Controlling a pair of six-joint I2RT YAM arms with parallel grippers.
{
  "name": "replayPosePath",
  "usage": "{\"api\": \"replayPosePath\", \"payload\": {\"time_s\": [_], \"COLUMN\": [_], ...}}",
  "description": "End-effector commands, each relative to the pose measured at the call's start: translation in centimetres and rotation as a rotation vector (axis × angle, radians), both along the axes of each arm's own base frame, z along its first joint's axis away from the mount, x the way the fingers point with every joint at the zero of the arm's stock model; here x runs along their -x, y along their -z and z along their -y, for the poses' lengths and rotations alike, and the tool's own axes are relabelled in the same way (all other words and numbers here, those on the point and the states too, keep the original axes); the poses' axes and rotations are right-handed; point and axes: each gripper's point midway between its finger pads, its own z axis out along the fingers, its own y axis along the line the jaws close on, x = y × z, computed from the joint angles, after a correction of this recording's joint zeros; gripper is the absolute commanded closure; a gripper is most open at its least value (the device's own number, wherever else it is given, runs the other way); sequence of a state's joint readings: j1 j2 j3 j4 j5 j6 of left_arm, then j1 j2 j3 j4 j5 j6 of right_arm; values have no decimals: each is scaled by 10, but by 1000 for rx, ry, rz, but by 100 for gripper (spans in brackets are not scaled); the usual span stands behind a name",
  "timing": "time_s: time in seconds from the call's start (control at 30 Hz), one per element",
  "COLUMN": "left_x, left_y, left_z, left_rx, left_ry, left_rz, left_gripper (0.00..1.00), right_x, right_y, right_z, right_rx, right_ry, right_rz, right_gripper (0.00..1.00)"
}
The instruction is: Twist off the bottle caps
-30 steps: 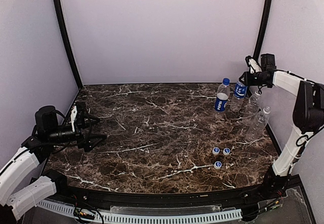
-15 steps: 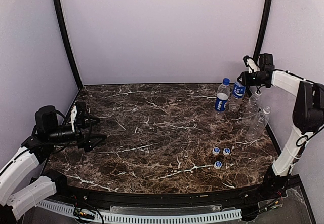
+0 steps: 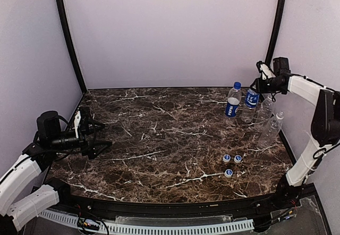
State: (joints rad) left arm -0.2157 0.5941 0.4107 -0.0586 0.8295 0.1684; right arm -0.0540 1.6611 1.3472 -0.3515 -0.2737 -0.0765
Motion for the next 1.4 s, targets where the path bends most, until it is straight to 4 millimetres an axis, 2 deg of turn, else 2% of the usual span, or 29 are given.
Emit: {"api": "replayPosePath", "payload": {"time_s": [0.0,0.1,0.37,0.67,0.97,1.03,1.23,1.37], "left_x": [0,1,2,2,2,2,3,3], "left_y": [-11,-11,-12,-14,-13,-14,-15,-15], "left_z": [0,0,0,0,0,0,0,0], "left_rx": [13,14,15,15,15,17,19,18], "left_ry": [6,7,10,9,13,13,12,12], "left_rz": [33,35,40,40,44,46,48,49], "left_gripper": [1,1,1,1,1,1,1,1], "right_x": [11,13,15,13,24,25,31,41], "right_y": [5,3,2,-12,-29,-30,-29,-26], "right_z": [-19,-25,-25,-25,-24,-36,-42,-35], "right_rx": [-20,-8,-7,15,10,16,-7,14], "right_ry": [-49,-59,-60,-76,-62,-88,-93,-33], "right_rz": [-3,18,26,41,76,79,72,63], "right_gripper": [100,100,100,100,100,100,100,100]}}
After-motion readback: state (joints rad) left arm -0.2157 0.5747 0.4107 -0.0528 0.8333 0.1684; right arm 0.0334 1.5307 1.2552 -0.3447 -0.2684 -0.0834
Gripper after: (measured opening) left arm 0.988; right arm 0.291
